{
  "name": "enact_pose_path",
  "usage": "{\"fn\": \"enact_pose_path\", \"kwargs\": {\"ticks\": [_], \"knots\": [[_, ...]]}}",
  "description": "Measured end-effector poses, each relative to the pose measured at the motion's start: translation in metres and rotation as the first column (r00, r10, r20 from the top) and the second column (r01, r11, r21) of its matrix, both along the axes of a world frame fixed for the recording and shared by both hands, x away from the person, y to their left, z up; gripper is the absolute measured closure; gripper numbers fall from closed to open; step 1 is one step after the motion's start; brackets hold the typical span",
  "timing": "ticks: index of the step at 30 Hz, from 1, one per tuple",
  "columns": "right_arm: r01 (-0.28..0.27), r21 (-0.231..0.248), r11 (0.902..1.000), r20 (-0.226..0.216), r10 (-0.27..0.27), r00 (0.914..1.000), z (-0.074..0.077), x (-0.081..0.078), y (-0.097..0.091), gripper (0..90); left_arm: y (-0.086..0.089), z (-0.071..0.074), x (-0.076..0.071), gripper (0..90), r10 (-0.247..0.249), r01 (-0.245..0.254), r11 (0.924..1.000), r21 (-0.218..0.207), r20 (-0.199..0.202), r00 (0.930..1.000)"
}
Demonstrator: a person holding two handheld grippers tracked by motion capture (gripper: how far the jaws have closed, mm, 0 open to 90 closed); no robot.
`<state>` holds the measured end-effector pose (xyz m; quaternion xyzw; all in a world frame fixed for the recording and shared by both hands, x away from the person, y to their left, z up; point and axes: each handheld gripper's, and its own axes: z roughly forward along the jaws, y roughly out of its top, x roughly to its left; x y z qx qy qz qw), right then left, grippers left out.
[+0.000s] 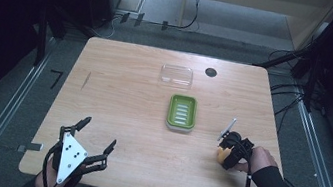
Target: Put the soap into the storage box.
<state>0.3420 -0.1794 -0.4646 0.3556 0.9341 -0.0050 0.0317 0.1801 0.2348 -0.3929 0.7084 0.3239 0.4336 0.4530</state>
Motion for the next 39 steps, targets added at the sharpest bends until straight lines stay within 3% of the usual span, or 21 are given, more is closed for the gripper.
{"fn": "enact_pose_path", "kwargs": {"ticks": [13,20,30,39], "knots": [[-0.006,-0.002,1.0,0.012,0.006,0.9999,0.002,-0.002,0.001,40.4,0.0,0.0,0.0,13.5,0.001,-0.001,1.0,-0.001,0.001,1.0],[-0.001,0.022,0.9998,0.058,0.0,0.9983,0.014,-0.002,0.006,40.5,0.0,0.0,0.0,13.5,0.002,-0.002,1.0,0.0,0.0,1.0],[-0.005,0.046,0.9989,0.087,0.001,0.9962,0.025,0.0,0.009,40.5,0.0,0.0,0.0,13.5,0.005,-0.005,1.0,0.003,-0.001,1.0],[-0.011,0.068,0.9976,0.141,0.002,0.99,0.043,0.004,0.014,40.5,0.0,0.0,0.0,13.5,0.006,-0.006,1.0,0.003,-0.001,1.0]]}}
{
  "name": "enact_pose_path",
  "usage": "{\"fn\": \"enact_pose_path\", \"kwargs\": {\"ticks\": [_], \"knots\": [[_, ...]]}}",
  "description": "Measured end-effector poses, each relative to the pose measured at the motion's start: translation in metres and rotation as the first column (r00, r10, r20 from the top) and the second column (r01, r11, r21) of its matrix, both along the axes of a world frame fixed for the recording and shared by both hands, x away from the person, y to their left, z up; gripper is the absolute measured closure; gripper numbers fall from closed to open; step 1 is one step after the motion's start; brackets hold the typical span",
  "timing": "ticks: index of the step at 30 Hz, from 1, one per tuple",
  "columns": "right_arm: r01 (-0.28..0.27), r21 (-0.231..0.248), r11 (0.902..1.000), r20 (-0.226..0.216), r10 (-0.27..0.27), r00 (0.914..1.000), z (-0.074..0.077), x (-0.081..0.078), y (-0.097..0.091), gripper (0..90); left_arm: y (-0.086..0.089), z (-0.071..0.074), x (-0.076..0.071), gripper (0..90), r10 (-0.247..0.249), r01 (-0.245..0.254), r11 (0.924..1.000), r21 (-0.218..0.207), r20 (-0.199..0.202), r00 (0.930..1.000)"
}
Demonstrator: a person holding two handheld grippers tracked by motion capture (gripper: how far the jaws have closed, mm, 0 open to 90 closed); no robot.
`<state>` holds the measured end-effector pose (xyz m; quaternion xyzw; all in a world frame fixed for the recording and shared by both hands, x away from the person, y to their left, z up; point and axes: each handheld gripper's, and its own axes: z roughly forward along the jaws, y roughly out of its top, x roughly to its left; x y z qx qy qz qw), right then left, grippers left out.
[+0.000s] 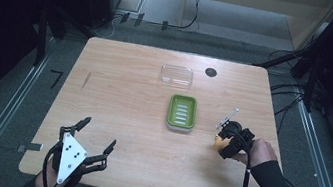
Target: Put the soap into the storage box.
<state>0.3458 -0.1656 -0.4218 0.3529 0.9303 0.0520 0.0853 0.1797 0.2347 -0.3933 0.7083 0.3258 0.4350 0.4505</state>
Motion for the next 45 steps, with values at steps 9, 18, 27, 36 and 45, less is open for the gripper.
{"fn": "enact_pose_path", "kwargs": {"ticks": [9,18,27,36,45], "knots": [[0.006,0.016,0.9999,0.032,-0.006,0.9995,0.01,0.005,0.007,40.5,-0.001,0.0,0.0,13.5,-0.009,0.009,0.9999,0.01,-0.002,1.0],[-0.007,0.03,0.9995,0.063,0.005,0.998,0.017,0.012,0.012,40.5,-0.002,0.0,0.002,13.5,-0.007,0.007,1.0,0.006,-0.003,1.0],[-0.023,0.029,0.9993,0.071,0.021,0.9973,0.021,0.019,0.025,40.5,0.001,0.0,0.001,13.5,-0.003,0.003,1.0,-0.003,-0.003,1.0],[-0.049,0.035,0.9982,0.082,0.046,0.9956,0.024,0.025,0.038,40.4,0.001,0.0,0.001,13.5,-0.002,0.002,1.0,-0.001,-0.003,1.0],[-0.059,0.046,0.9972,0.091,0.054,0.9943,0.028,0.033,0.049,40.4,0.001,0.0,0.0,13.5,-0.002,0.002,1.0,0.001,-0.002,1.0]]}}
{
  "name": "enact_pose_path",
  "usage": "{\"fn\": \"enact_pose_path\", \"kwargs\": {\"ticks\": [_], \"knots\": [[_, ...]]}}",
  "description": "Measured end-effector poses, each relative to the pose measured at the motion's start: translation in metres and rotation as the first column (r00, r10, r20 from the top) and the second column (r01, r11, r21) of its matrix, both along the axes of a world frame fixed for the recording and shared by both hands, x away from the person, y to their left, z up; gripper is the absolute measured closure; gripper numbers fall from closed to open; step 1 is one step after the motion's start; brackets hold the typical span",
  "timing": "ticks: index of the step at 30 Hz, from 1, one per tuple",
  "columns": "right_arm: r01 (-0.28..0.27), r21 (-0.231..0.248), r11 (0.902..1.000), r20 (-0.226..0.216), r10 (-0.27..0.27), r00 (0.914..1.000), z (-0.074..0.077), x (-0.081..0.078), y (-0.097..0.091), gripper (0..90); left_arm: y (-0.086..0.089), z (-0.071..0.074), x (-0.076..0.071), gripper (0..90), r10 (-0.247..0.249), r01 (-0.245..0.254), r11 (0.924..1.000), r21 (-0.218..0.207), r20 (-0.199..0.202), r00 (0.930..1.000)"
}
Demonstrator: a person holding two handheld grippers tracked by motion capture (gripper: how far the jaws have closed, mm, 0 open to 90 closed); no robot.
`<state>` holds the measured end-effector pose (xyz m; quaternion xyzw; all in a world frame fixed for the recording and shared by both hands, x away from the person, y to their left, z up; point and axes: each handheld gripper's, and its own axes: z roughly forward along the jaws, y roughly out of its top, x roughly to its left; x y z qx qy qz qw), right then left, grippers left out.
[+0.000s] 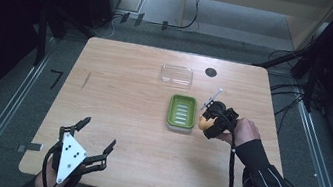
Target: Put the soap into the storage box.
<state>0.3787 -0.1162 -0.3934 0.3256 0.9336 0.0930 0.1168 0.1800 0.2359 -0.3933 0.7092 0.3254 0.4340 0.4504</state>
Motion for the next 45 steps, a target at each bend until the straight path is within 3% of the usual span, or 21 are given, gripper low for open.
{"fn": "enact_pose_path", "kwargs": {"ticks": [30,45], "knots": [[-0.041,0.035,0.9985,0.037,0.04,0.9985,0.01,0.025,0.03,40.5,0.001,0.0,-0.001,13.5,-0.001,0.001,1.0,-0.001,0.0,1.0],[-0.06,0.035,0.9976,0.035,0.059,0.9976,0.007,0.033,0.044,40.4,0.001,0.0,-0.001,13.5,0.003,-0.003,1.0,-0.003,0.001,1.0]]}}
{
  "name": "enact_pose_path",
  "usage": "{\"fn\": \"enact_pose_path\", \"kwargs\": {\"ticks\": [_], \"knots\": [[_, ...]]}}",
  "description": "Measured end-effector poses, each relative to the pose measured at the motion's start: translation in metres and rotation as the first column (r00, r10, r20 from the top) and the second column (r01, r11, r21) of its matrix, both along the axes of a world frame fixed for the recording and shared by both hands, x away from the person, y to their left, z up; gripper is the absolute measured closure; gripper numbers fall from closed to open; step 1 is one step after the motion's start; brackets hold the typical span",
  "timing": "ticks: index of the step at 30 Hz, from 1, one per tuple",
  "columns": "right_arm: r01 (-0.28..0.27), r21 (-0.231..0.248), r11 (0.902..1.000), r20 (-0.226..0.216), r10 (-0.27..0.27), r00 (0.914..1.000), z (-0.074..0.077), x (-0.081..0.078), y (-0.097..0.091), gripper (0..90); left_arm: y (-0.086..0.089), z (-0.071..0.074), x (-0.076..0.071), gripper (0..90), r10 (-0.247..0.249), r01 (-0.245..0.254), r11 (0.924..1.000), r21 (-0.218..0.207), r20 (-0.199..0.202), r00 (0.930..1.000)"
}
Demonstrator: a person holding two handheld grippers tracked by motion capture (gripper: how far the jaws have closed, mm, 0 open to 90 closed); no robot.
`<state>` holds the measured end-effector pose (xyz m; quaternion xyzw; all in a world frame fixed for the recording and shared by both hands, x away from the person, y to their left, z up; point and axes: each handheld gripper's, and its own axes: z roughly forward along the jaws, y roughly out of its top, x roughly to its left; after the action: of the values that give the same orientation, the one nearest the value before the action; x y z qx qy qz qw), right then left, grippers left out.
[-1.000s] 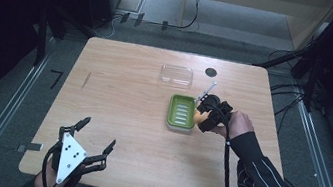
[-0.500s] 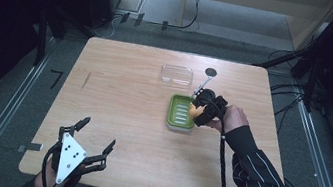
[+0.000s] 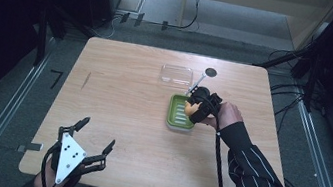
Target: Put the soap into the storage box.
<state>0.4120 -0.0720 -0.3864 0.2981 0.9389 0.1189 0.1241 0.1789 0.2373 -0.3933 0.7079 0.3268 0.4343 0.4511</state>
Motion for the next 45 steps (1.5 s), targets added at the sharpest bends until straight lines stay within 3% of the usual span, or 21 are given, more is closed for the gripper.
{"fn": "enact_pose_path", "kwargs": {"ticks": [19,45], "knots": [[-0.017,0.001,0.9999,-0.009,0.017,0.9998,-0.013,0.012,0.018,40.4,0.0,0.0,0.0,13.5,0.003,-0.003,1.0,0.0,-0.001,1.0],[-0.019,-0.017,0.9997,-0.04,0.018,0.999,-0.046,0.031,0.038,40.3,0.001,0.0,-0.001,13.5,0.003,-0.003,1.0,-0.003,-0.001,1.0]]}}
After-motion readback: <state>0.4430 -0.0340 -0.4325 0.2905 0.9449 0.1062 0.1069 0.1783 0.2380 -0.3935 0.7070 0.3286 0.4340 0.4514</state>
